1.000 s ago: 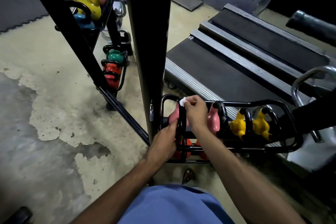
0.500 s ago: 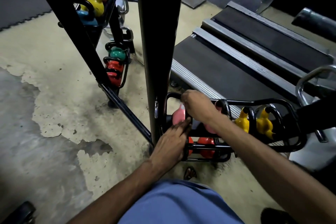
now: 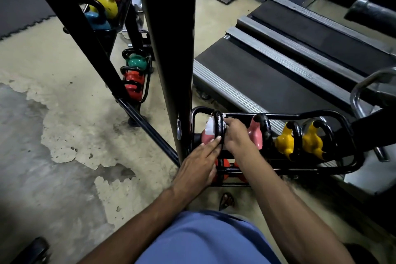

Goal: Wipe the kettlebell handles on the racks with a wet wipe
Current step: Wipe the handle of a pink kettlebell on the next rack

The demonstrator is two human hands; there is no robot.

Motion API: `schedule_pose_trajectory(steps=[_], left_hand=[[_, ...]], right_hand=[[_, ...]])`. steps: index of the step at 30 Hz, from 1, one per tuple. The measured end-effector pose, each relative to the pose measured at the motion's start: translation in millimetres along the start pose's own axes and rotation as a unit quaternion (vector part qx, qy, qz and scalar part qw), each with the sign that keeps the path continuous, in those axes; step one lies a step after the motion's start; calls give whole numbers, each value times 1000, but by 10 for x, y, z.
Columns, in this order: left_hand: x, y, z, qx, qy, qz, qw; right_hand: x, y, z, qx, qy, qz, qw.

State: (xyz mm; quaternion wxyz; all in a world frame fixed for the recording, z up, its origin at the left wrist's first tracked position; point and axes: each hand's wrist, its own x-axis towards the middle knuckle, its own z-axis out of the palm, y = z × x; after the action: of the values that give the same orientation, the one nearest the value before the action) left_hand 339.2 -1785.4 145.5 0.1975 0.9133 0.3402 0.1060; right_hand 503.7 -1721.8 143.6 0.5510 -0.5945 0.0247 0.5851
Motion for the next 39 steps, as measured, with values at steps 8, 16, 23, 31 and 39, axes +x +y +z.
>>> schedule_pose_trajectory(steps=[8,16,23,31,39], left_hand=[[-35,-16,-17,4,12,-19,1000],[28,43,-52,24,-26,-11,999],[0,-13,-9,-18,-8,-7,1000],[-25,-47,-19,-17,-15,9,1000],[-17,-25,-16,-7,-30,10,999]], right_hand=[[-103,-51,-47,-626,8,-513,587],[-150,-370,102,-842,-185,-419,285],[-235,21,-275,-537,-20,-529,657],[-135,225,-200,-103,-39,-86,990],[-125,96,-61,-16,-8,-67,998]])
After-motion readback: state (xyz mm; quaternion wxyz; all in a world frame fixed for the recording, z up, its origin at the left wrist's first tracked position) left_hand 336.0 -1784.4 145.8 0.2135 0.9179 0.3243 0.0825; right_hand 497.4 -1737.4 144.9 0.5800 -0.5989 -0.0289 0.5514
